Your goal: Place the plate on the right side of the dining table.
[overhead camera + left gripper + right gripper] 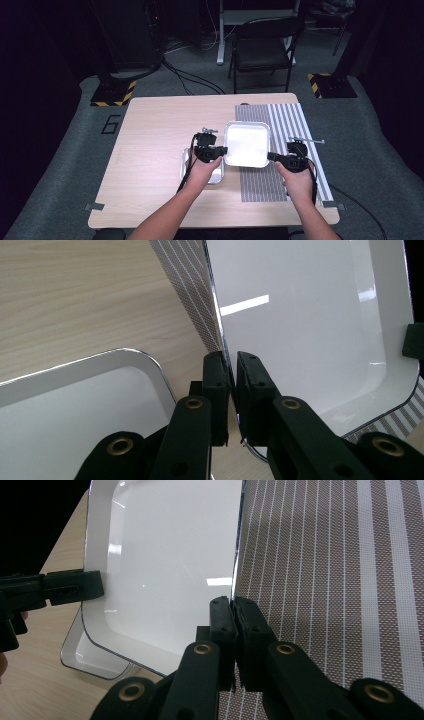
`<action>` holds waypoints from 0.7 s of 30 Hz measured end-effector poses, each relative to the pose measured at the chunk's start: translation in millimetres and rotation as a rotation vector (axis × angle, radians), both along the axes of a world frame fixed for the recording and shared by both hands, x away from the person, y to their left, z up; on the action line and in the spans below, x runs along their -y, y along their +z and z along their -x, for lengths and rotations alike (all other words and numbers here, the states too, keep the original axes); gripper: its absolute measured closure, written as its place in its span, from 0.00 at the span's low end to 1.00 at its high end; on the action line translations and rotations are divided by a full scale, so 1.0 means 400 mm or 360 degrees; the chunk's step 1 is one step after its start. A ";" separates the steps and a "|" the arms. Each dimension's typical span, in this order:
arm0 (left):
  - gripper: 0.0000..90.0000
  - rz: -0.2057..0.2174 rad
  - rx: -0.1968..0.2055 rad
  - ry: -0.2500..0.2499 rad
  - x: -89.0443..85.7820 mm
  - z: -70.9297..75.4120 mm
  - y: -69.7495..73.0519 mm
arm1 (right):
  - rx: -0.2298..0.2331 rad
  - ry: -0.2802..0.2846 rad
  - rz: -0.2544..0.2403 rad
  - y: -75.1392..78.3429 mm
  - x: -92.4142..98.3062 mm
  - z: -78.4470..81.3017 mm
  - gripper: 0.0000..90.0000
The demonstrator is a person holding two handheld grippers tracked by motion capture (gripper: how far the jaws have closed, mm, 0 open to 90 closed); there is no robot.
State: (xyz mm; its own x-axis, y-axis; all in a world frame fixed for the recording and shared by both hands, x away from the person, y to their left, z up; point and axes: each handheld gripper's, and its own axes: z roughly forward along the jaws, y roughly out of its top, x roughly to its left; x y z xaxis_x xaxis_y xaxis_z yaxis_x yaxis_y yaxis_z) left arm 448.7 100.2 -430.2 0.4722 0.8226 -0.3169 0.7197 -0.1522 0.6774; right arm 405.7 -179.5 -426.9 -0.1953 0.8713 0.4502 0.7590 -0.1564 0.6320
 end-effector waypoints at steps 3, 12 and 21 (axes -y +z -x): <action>0.92 -0.0005 0.0006 -0.0016 0.008 -0.001 0.004 | 0.0006 -0.0006 0.0002 0.002 0.006 0.002 0.97; 0.92 0.0007 0.0003 -0.0015 0.031 -0.002 0.003 | 0.0018 -0.0021 0.0010 0.007 0.024 0.009 0.97; 0.92 -0.0007 0.0002 -0.0040 0.054 -0.006 0.005 | 0.0014 -0.0052 0.0019 0.003 0.046 0.011 0.97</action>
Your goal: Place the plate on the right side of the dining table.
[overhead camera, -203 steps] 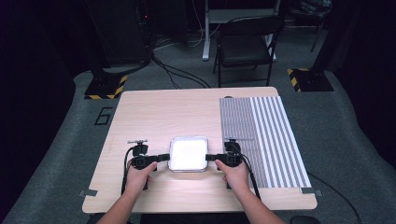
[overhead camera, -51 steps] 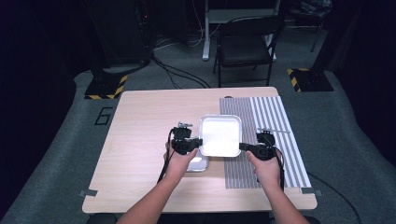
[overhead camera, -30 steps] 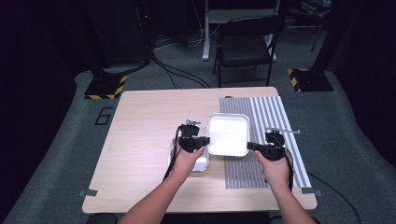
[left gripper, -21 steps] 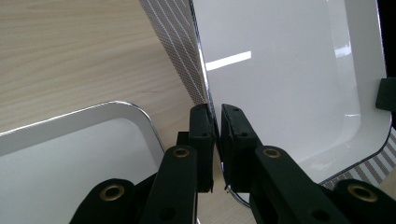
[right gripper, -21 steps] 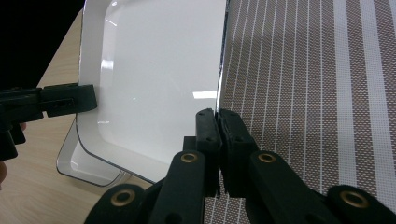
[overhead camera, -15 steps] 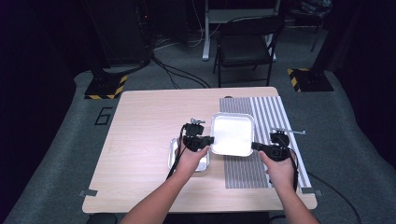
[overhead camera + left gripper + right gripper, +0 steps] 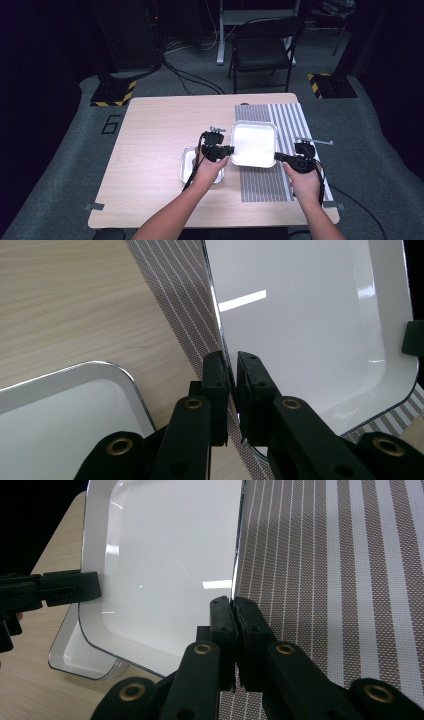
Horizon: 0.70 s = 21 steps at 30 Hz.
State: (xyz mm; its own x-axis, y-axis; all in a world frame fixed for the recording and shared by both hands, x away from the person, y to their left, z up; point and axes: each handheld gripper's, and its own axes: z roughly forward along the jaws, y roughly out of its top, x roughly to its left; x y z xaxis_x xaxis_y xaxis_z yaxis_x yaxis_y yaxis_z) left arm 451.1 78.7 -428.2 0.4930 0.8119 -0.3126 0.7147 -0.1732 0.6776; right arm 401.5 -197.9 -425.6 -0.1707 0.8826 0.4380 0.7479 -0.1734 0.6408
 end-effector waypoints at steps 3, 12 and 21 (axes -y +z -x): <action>0.92 -0.0005 -0.0004 -0.0007 0.011 -0.002 -0.003 | -0.0011 -0.0006 -0.0005 -0.001 0.006 0.002 0.97; 0.92 -0.0008 -0.0028 -0.0037 0.035 -0.007 -0.015 | -0.0024 -0.0020 -0.0014 -0.013 0.034 0.006 0.98; 0.92 -0.0015 -0.0041 -0.0068 0.064 -0.004 -0.025 | -0.0033 -0.0034 -0.0015 -0.019 0.060 0.019 0.98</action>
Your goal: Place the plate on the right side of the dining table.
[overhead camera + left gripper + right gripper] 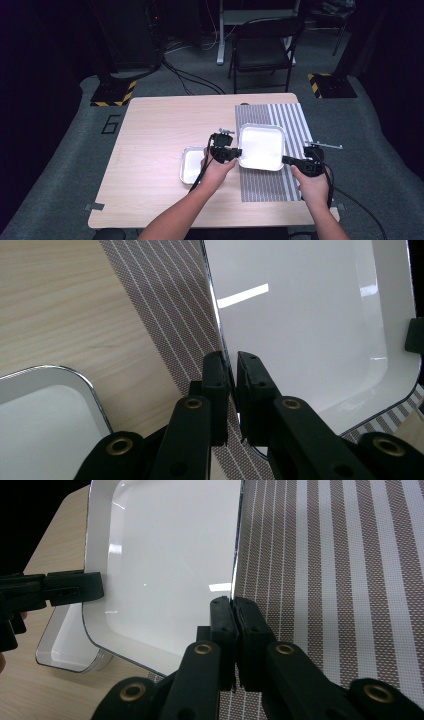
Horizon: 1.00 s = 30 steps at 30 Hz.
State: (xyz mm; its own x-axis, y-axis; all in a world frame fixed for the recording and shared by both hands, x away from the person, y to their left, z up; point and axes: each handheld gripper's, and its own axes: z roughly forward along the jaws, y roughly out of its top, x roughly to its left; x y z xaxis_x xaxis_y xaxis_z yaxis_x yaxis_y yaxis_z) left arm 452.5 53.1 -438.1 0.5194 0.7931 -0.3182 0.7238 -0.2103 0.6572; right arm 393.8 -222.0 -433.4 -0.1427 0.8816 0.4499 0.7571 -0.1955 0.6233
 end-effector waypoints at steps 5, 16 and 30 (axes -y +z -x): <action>0.92 0.0003 -0.0001 -0.0008 0.012 0.000 -0.003 | -0.0001 -0.0015 0.0001 -0.001 0.011 0.003 0.98; 0.92 -0.0013 -0.0010 -0.0042 0.040 -0.002 -0.017 | -0.0011 -0.0035 -0.0011 -0.018 0.039 0.016 0.98; 0.92 -0.0030 -0.0025 -0.0063 0.071 -0.003 -0.038 | -0.0029 -0.0061 -0.0015 -0.038 0.063 0.024 0.98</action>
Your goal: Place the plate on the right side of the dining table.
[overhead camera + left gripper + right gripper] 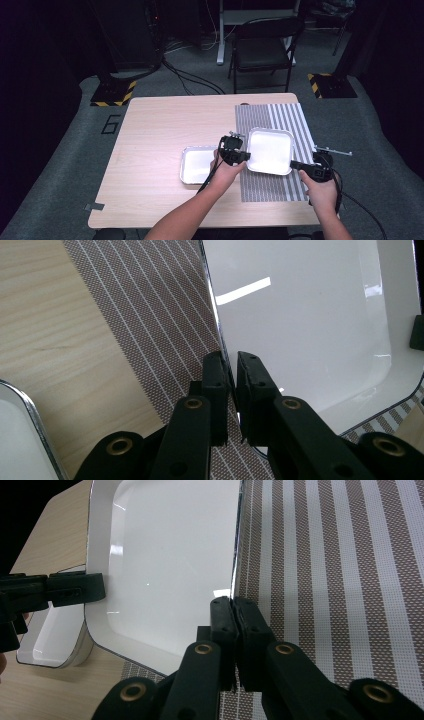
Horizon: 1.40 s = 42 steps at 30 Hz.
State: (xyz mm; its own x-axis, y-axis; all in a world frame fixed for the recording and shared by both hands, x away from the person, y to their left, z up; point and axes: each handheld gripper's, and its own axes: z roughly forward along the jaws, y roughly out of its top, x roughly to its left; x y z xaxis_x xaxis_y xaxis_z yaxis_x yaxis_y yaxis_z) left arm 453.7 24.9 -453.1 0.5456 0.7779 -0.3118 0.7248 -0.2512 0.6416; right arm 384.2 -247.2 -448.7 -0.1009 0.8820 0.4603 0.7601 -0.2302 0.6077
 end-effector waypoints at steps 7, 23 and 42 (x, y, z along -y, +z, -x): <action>0.92 -0.0003 -0.0008 -0.0007 0.012 0.000 -0.006 | -0.0006 -0.0015 0.0001 -0.006 0.011 0.008 0.98; 0.92 -0.0004 -0.0016 -0.0030 0.033 -0.010 -0.017 | -0.0009 -0.0028 0.0008 -0.015 0.029 0.006 0.98; 0.92 0.0035 -0.0037 -0.0004 0.058 -0.054 -0.009 | -0.0001 -0.0028 0.0026 -0.004 0.055 -0.043 0.98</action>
